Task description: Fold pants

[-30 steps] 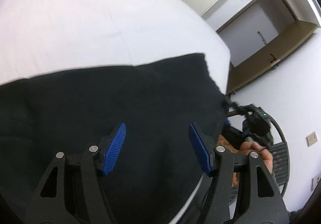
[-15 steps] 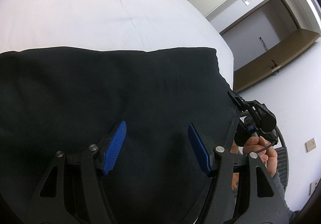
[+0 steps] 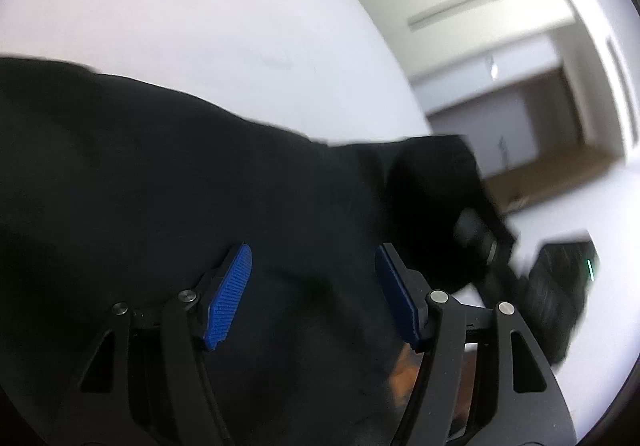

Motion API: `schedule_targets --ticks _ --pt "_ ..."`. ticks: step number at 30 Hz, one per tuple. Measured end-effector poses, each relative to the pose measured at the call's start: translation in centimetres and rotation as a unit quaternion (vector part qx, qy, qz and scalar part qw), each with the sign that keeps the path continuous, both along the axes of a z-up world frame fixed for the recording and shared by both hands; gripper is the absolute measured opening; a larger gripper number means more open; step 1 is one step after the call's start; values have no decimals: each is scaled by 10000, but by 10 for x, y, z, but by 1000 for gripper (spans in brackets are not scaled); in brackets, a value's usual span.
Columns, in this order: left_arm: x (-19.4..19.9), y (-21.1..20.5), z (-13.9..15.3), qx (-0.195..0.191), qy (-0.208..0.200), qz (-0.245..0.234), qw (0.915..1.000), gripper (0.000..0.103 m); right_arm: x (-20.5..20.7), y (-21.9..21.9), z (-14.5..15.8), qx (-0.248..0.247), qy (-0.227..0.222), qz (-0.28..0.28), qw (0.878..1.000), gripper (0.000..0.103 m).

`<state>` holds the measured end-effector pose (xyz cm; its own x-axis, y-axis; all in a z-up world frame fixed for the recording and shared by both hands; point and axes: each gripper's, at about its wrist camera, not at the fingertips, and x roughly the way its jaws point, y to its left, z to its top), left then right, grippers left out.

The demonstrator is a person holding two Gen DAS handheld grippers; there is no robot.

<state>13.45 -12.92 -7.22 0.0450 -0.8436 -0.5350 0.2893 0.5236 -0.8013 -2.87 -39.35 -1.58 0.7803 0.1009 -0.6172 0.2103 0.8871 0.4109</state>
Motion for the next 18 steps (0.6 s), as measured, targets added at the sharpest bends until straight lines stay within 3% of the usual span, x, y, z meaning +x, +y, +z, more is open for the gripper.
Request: schedule_targets --ticks 3,4,5,8,12,18 --pt "4 34 2 -282 266 314 9988 67 8 97 -12 -1427 410 1229 9812 8" --pt "5 43 1 -332 352 388 9981 75 9 123 -25 -1865 564 1420 9705 8" --pt "6 51 0 -350 440 438 9975 82 11 134 -32 -1983 663 1497 9664 8" --pt "6 63 -4 -394 600 481 9963 83 13 147 -46 -2139 790 1406 9634 8" --pt "6 60 -5 -359 756 471 9954 88 7 147 -30 -2207 551 1221 9661 8" --pt "17 53 -12 -354 1077 269 9932 88 -4 161 -22 -2583 359 1240 9574 8"
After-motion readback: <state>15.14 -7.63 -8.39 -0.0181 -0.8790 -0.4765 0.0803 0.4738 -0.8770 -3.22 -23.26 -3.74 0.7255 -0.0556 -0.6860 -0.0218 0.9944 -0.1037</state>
